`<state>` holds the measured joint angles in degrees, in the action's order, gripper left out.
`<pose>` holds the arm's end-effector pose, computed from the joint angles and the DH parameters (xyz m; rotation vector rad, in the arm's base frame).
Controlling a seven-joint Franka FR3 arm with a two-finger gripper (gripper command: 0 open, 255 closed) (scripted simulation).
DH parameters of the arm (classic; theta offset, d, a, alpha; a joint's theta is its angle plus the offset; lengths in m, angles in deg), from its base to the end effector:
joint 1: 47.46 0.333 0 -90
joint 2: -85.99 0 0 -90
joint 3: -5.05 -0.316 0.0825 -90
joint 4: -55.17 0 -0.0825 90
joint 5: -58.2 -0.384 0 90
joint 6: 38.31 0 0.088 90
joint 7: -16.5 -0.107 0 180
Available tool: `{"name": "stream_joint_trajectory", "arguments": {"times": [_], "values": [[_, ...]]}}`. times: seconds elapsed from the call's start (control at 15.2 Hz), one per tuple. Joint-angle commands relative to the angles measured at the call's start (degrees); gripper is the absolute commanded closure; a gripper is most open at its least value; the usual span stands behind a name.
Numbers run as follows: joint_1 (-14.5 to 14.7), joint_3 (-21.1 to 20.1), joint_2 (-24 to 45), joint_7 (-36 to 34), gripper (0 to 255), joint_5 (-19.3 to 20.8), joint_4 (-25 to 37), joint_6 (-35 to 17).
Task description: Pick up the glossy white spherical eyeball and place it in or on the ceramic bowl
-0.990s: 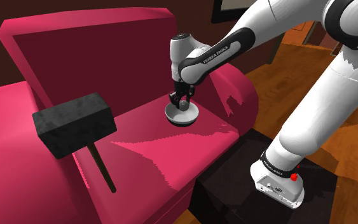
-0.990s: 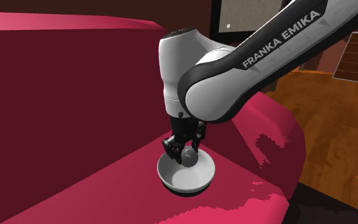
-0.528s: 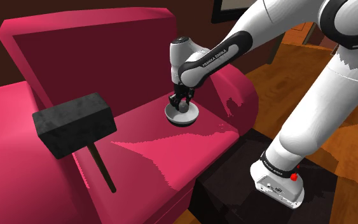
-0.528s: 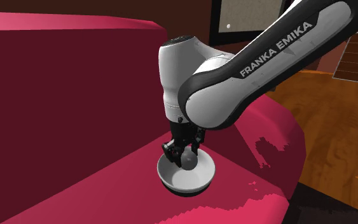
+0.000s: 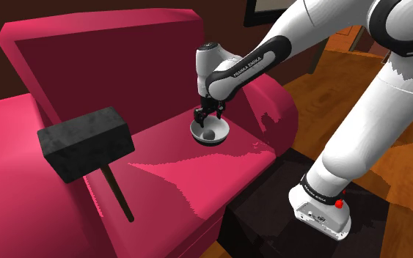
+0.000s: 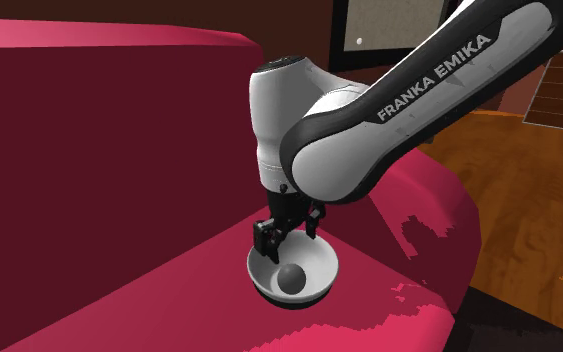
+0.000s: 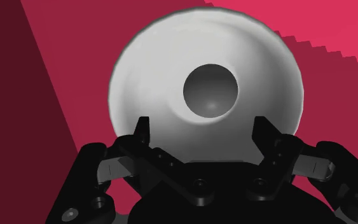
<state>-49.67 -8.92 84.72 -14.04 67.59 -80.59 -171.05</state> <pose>0.4824 0.0972 0.3307 2.9973 -0.3229 0.0232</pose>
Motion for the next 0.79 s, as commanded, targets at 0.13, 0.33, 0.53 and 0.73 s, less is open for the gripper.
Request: {"name": "stream_joint_trajectory", "arguments": {"times": [0.13, 0.33, 0.53, 0.73], "values": [[0.4, -0.27, -3.52, 1.27, 0, -1.88, 2.48, 5.82], [0.52, -0.3, -4.32, 1.54, 0, -2.28, 3.25, 7.35], [0.52, -0.3, -4.32, 1.54, 0, -2.28, 3.25, 7.35], [0.52, -0.3, -4.32, 1.54, 0, -2.28, 3.25, 7.35]]}}
